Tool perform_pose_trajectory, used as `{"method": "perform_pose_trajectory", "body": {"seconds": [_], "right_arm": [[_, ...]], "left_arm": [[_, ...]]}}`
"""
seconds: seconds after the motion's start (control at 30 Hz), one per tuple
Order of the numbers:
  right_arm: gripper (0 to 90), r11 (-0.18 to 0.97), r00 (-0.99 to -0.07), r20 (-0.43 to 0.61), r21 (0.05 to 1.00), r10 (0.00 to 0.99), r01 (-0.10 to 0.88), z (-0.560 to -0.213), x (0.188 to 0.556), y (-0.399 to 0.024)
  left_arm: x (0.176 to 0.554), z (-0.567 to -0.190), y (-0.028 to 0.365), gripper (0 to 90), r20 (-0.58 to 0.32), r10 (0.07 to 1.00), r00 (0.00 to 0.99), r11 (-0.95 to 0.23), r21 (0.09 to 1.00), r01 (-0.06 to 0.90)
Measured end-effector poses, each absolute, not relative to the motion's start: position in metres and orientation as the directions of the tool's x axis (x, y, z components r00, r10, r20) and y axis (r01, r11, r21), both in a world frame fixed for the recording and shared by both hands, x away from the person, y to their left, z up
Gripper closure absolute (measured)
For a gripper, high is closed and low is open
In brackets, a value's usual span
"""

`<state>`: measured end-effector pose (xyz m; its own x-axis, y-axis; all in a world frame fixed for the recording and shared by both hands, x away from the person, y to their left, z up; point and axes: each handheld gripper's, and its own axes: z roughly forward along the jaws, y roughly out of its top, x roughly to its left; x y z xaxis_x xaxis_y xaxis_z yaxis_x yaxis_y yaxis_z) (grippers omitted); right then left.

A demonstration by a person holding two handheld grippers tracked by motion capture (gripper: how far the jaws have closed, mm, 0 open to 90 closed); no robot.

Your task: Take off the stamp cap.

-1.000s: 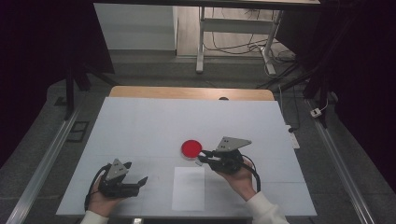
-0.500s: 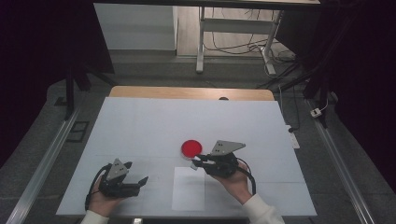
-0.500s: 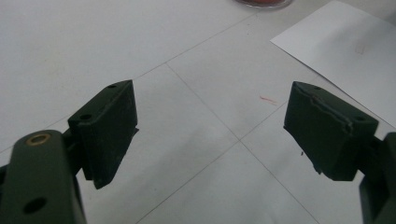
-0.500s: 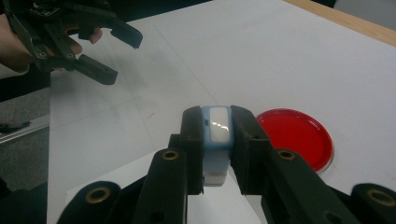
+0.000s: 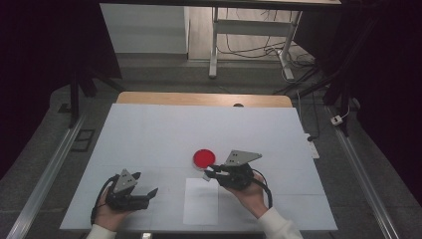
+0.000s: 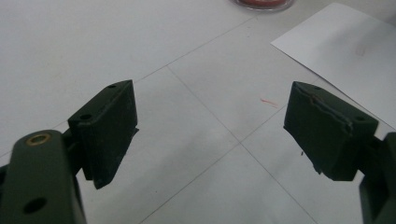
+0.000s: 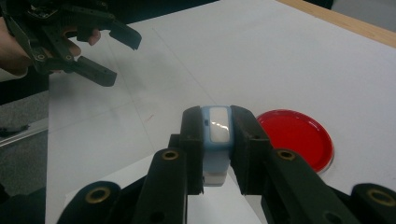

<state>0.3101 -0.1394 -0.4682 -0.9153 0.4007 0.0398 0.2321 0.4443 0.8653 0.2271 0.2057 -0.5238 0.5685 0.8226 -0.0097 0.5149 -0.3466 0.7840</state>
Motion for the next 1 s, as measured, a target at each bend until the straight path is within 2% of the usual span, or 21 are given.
{"method": "perform_pose_trajectory", "body": {"seconds": [1.0], "right_arm": [[74.7, 0.364, -0.877, 0.059, 0.895, 0.478, 0.258, -0.469, 0.314, -0.147]], "left_arm": [[0.236, -0.515, 0.183, 17.3, -0.008, 0.83, 0.558, -0.322, 0.81, 0.49]]}}
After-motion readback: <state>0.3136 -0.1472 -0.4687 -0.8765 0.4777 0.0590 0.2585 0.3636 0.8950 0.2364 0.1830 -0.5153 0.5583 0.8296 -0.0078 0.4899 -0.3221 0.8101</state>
